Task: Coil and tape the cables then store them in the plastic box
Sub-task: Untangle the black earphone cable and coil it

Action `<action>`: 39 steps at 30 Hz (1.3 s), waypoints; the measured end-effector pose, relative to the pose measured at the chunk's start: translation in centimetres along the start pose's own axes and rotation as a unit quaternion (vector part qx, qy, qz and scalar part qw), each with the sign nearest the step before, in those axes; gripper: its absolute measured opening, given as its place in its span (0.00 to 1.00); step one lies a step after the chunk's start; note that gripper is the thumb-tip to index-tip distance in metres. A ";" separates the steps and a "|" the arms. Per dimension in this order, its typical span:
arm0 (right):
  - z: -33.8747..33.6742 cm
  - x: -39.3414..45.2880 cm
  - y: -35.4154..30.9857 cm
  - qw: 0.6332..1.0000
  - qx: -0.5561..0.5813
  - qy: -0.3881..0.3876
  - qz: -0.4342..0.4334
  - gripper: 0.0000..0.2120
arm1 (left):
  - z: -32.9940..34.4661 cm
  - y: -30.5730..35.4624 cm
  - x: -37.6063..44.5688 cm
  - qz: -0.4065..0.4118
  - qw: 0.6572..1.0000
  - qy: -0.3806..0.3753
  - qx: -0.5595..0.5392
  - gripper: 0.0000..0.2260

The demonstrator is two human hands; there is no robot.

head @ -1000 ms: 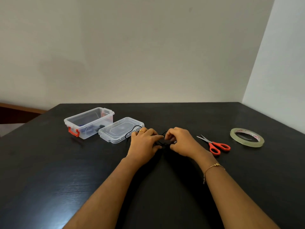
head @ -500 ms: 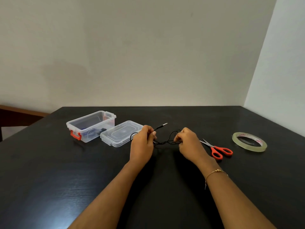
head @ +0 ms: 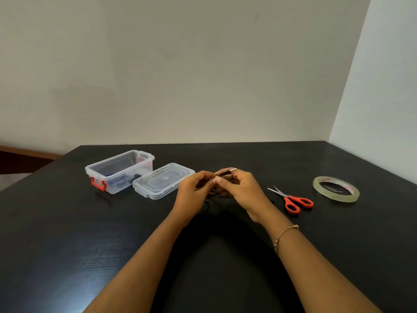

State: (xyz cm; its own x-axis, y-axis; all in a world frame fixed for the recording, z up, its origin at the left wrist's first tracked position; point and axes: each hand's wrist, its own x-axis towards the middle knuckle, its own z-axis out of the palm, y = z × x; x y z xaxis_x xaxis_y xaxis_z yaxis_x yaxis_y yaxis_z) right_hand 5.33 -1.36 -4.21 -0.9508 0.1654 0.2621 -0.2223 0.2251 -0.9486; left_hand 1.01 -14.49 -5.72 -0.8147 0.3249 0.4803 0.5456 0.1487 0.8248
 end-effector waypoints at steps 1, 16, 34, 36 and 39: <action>-0.1 0.0 -0.2 0.999 0.043 0.008 0.023 0.04 | -0.1 0.0 0.1 -0.015 0.999 -0.017 -0.030 0.13; -1.6 0.1 -1.4 0.931 0.344 0.086 0.090 0.13 | 0.2 -1.9 0.4 0.023 0.962 -0.017 0.273 0.10; 0.0 0.2 1.2 0.930 -0.330 -0.063 -0.146 0.10 | 0.5 -0.6 0.1 -0.002 0.966 0.032 0.257 0.06; 0.3 0.1 1.6 0.885 -0.422 -0.074 -0.182 0.11 | 0.6 -0.6 0.1 -0.003 0.972 0.013 0.236 0.06; 0.4 -0.3 1.2 0.863 -0.476 -0.025 -0.170 0.12 | 0.5 -0.6 0.0 -0.011 0.980 0.003 0.199 0.05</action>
State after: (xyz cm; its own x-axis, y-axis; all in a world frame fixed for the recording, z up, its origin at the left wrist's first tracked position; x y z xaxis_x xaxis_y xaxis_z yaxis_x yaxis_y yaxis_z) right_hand 5.28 -1.55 -5.47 -0.8787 -0.1019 0.4663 -0.2350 0.9427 -0.2369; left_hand 0.78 -14.05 -6.33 -0.8276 0.3126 0.4661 0.5603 0.5085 0.6538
